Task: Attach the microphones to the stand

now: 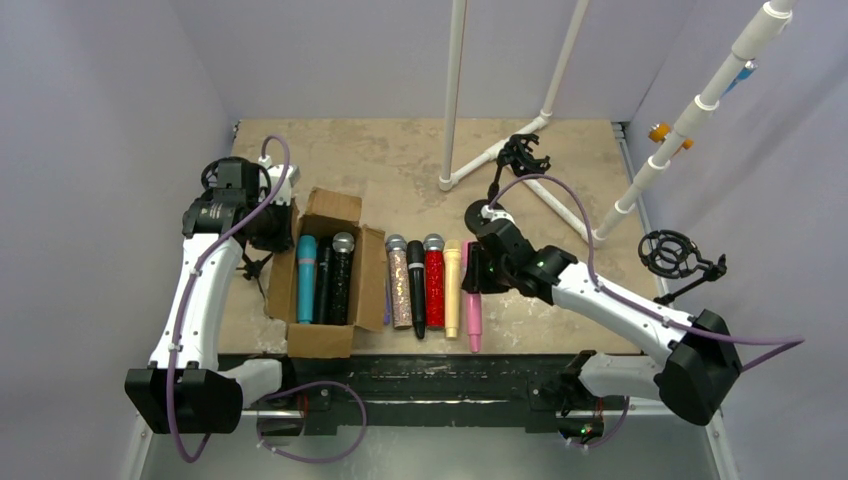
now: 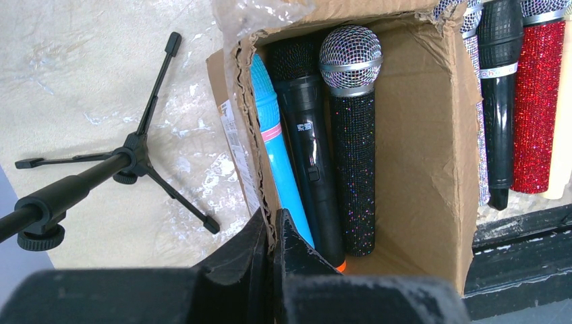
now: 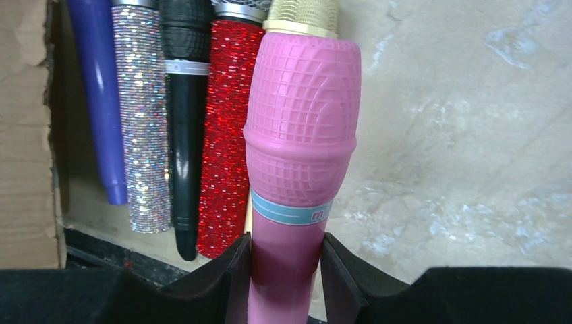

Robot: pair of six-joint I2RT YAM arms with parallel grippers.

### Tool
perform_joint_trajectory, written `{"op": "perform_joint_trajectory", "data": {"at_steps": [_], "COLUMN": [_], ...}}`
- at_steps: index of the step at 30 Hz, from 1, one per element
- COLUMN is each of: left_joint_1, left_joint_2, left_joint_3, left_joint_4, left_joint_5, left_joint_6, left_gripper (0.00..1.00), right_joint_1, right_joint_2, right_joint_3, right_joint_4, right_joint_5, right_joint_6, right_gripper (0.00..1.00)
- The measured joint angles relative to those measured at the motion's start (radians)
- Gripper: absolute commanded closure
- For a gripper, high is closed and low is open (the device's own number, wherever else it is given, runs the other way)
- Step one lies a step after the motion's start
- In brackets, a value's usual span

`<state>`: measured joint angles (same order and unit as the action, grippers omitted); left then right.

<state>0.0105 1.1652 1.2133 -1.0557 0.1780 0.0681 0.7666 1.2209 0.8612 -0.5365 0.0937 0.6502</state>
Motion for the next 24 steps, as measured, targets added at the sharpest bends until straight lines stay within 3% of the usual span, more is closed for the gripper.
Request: {"op": "perform_joint_trajectory", "data": {"at_steps": [7, 18, 24], "left_joint_1": [0.000, 0.000, 0.000], "left_joint_2": [0.001, 0.002, 0.001], "left_joint_3": [0.000, 0.000, 0.000], "left_joint_4": [0.000, 0.002, 0.001], "left_joint_5": [0.006, 0.021, 0.025], "left_joint_6": [-0.001, 0.000, 0.004], "left_gripper": [1.00, 1.00, 1.00], "right_joint_1": [0.000, 0.000, -0.002], "right_joint_2": [-0.002, 0.233, 0.335], "right_joint_3": [-0.051, -0.084, -0.014], "right_joint_4": [-0.027, 0.126, 0.182], "right_joint_5": [0.041, 0.125, 0.170], "right_joint_6": [0.018, 0.003, -0.035], "right_gripper": [1.00, 1.00, 1.00]}}
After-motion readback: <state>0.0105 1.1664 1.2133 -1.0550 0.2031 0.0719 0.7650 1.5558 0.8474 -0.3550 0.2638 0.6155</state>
